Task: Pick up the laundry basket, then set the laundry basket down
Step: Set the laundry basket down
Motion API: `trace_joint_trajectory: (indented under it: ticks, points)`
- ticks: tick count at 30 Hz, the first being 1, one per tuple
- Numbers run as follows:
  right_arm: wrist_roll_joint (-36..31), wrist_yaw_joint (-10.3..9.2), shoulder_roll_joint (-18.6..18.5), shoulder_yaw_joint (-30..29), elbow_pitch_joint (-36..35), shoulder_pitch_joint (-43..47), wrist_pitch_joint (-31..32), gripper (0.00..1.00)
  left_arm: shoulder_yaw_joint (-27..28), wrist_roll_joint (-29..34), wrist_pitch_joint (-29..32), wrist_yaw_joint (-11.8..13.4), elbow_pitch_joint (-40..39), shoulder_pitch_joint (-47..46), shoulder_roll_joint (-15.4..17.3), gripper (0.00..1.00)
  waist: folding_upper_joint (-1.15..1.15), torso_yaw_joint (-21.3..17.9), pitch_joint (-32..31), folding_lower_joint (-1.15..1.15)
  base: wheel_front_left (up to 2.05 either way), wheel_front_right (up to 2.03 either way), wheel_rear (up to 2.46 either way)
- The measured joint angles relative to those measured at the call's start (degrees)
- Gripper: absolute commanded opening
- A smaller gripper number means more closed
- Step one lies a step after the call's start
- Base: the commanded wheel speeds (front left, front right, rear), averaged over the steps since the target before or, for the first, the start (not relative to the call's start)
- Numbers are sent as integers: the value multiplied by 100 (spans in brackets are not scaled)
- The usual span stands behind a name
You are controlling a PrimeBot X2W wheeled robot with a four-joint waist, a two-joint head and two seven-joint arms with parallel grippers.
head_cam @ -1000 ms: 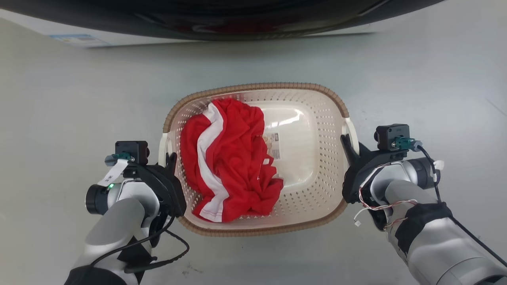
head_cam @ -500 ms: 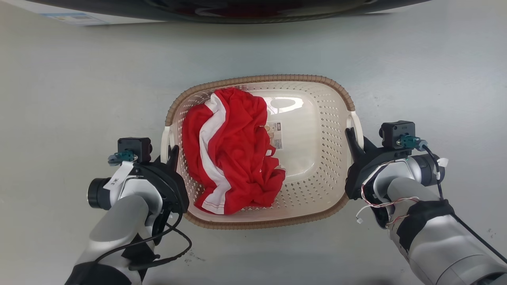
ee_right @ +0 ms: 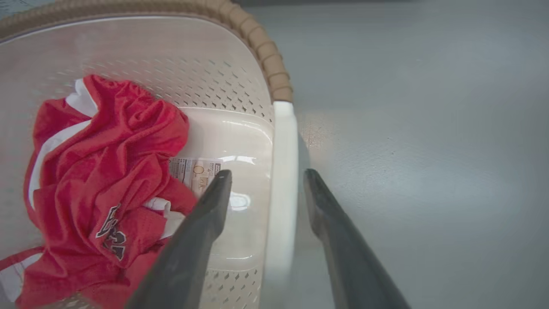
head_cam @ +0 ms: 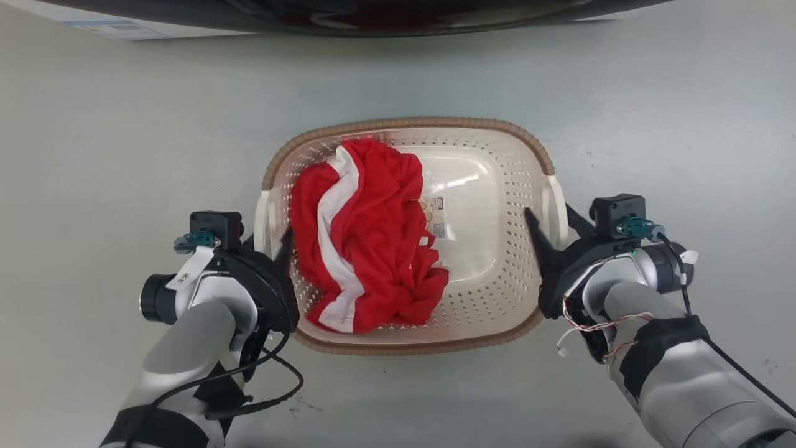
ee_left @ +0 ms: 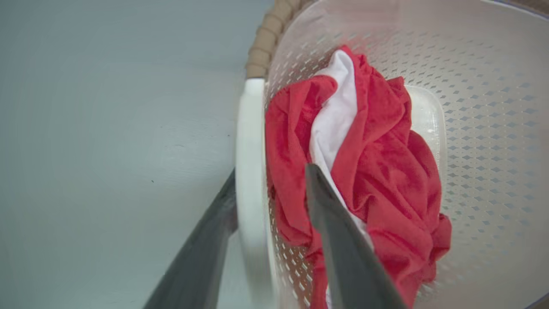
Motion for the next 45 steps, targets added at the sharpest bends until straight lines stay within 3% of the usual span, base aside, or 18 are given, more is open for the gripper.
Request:
trace_joint_trajectory:
  ticks: [19, 38, 45]
  points:
    - [-18, 63, -49, -76, 99, 270, -52, 100, -29, -51, -244, -4, 109, 70, 37, 100, 0, -3, -532, 0, 0, 0, 0]
    - [86, 53, -101, -555, -407, 1067, -54, 100, 179, -119, -494, 3, 35, 847, 109, 100, 0, -82, -1883, -1, 0, 0, 0]
    - [85, -100, -233, -850, -817, 1454, -54, 100, 358, -125, -494, 181, -326, 1266, 202, 100, 0, -83, -2442, 0, 0, 0, 0]
